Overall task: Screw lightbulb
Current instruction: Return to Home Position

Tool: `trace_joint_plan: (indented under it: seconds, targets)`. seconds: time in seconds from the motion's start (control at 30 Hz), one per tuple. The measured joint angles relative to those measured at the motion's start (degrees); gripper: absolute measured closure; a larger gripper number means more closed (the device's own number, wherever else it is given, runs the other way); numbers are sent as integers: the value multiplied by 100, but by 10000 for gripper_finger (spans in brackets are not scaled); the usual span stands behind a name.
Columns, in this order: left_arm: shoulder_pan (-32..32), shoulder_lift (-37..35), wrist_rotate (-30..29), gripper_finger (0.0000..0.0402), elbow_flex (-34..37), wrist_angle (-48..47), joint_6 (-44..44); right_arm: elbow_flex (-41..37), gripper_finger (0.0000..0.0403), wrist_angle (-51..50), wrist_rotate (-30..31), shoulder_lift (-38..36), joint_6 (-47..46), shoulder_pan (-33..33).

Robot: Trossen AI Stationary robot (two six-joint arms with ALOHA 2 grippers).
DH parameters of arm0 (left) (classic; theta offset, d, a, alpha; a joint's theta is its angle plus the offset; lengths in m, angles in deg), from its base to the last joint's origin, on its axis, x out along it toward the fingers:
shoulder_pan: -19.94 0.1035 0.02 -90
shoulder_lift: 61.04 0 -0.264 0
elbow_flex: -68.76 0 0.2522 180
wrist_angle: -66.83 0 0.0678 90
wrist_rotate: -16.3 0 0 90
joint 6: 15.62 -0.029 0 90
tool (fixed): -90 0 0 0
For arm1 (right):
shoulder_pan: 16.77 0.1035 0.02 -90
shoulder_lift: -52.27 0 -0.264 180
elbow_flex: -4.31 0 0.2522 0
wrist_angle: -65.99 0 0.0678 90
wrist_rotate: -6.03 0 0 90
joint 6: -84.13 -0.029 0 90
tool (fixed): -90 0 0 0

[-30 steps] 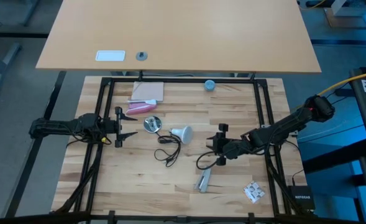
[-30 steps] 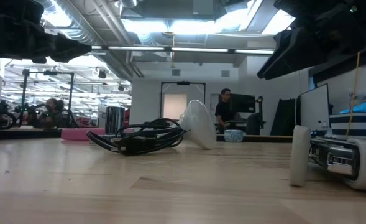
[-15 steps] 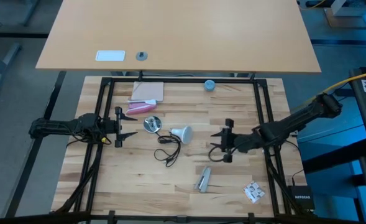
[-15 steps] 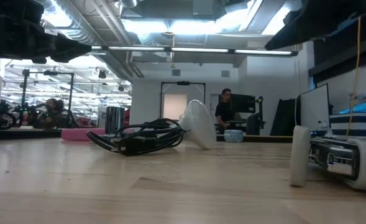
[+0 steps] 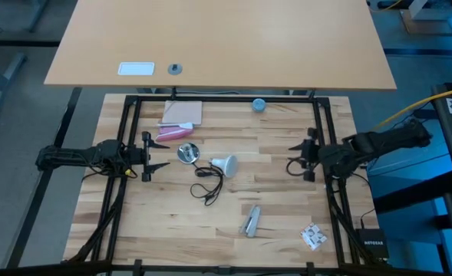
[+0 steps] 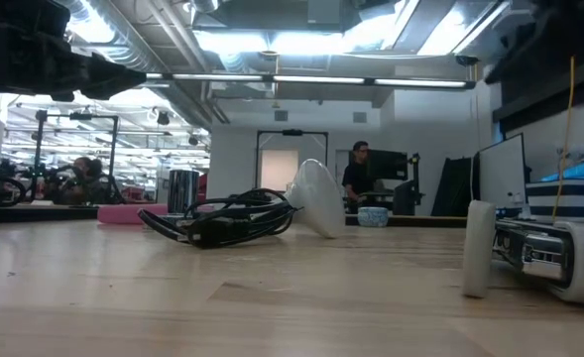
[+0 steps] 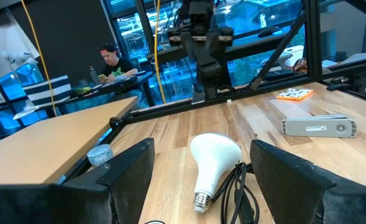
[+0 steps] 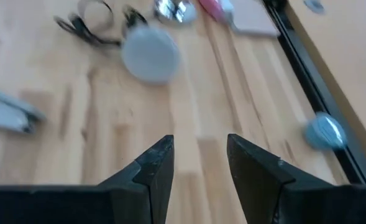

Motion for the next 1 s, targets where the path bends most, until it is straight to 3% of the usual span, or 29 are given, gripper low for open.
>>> trace_joint_plan:
  seconds: [0.17, 0.6, 0.83, 1.0]
  targets:
    - [1, -1, 0, 143, 0, -1, 0, -2, 249, -701, -30, -365, 0, -450]
    - [2, -1, 0, 143, 0, 0, 0, -2, 249, -807, 101, -1755, 218, -862]
    - [0, -1, 0, 143, 0, 0, 0, -2, 249, -576, -34, -2144, 1397, -939]
    - [0, -1, 0, 143, 0, -2, 0, -2, 249, 325, -269, -2245, 2471, -1085]
